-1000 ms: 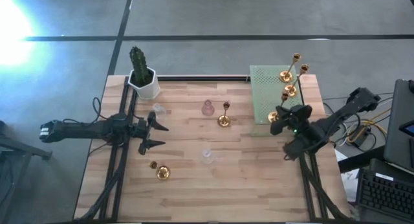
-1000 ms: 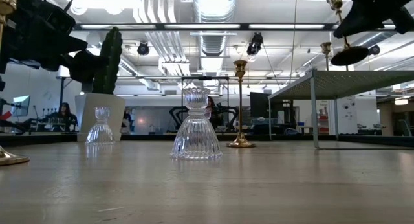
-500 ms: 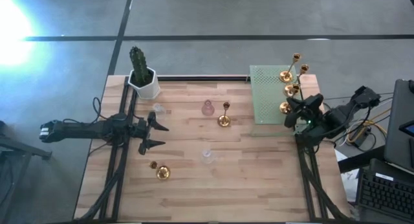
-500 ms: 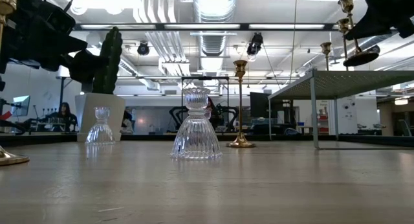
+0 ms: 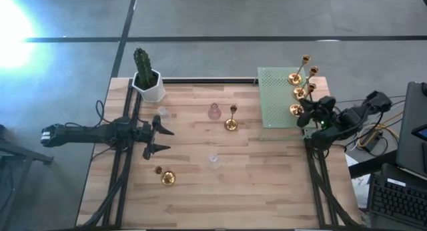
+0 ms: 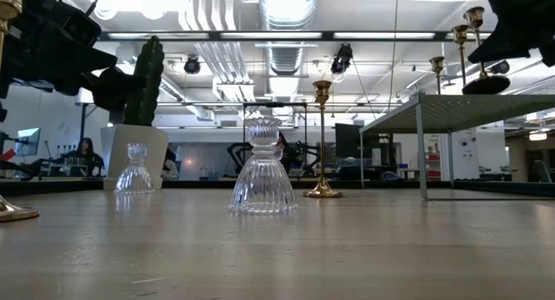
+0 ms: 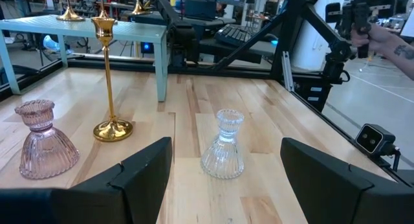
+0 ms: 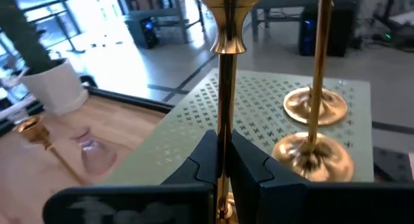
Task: Pick & Place candle stick holders
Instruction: Put the middle gold candle holder on the shelf, then put the bottom transparent glass candle holder on the shelf
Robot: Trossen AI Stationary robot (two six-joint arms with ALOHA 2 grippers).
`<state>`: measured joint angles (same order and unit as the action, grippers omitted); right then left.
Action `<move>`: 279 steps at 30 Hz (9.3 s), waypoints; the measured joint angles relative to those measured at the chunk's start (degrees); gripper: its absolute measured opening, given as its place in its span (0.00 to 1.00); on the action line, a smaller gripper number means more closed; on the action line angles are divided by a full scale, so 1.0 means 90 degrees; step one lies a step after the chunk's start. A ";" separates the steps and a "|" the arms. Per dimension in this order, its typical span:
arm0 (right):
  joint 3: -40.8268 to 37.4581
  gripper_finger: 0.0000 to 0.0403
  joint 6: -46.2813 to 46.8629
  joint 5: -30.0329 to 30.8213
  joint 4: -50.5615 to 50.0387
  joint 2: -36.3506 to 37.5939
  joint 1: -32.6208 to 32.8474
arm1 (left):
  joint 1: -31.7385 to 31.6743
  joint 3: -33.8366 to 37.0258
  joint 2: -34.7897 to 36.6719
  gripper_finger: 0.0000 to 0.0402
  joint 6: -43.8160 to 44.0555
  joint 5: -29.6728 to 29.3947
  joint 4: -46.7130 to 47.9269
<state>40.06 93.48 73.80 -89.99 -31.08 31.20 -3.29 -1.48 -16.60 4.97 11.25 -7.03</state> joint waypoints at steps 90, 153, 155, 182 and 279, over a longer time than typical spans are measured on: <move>0.0087 0.03 0.0976 -0.1226 0.0015 -0.1972 -0.1700 | 0.0000 0.0000 0.0000 0.73 -0.0001 0.0001 0.0003; 0.0048 0.32 0.0533 -0.2127 0.0026 -0.1350 -0.2195 | 0.0000 0.0002 0.0000 0.73 -0.0001 0.0002 0.0010; 0.0048 0.32 0.0510 -0.2101 0.0024 -0.1350 -0.2196 | 0.0000 0.0002 0.0000 0.73 -0.0001 0.0000 0.0007; 0.0939 0.30 -0.0449 -0.2541 -0.0001 -0.1396 -0.2193 | 0.0000 0.0002 0.0000 0.73 -0.0001 0.0001 0.0009; 0.8013 0.06 -0.6938 -0.5994 0.0002 -0.2998 -0.2205 | 0.0000 0.0002 0.0001 0.73 -0.0001 0.0000 0.0010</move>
<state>112.17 31.04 19.85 -89.97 -58.06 11.35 -3.29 -1.45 -16.59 4.96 11.25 -6.94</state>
